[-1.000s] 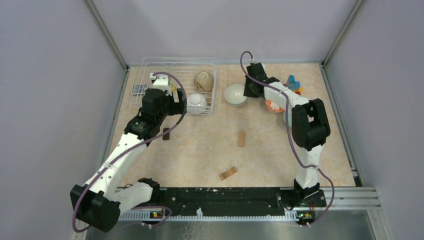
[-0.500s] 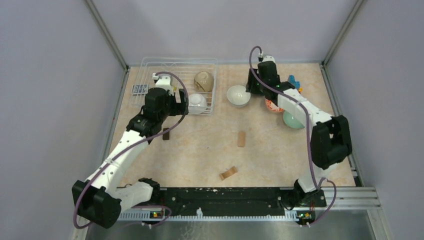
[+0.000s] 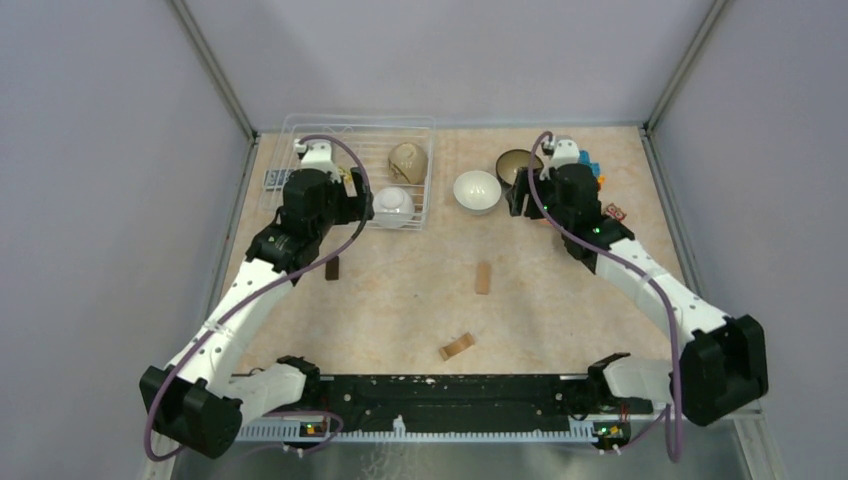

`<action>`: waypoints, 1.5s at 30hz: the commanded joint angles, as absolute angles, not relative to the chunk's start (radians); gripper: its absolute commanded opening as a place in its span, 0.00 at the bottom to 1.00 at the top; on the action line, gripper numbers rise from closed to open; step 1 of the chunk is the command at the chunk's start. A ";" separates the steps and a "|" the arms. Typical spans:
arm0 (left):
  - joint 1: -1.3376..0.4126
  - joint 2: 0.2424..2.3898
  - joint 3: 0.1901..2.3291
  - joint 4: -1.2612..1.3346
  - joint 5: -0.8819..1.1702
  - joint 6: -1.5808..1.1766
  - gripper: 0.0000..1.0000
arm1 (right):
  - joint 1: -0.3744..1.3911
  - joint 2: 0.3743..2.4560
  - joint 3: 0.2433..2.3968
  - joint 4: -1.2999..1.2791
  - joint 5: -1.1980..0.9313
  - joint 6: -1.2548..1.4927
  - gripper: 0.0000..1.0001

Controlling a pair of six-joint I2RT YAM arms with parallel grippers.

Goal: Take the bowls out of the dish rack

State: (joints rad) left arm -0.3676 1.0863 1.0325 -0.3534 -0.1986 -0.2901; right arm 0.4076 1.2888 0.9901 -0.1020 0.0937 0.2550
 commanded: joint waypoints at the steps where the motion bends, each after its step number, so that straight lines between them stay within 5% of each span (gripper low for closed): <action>1: -0.368 1.076 1.077 -0.335 -0.128 -0.322 0.99 | 0.408 1.118 0.870 0.047 0.013 0.212 0.65; 23: -0.367 1.495 1.277 -0.394 0.205 -0.263 0.98 | 0.408 0.784 0.563 -0.083 -0.105 0.333 0.62; 37: -0.368 1.672 1.417 -0.439 -0.072 -0.192 0.94 | 0.408 0.740 0.569 -0.106 -0.113 0.338 0.62; 45: -0.368 1.729 1.409 -0.522 -0.045 -0.210 0.86 | 0.408 0.762 0.578 -0.089 -0.121 0.337 0.62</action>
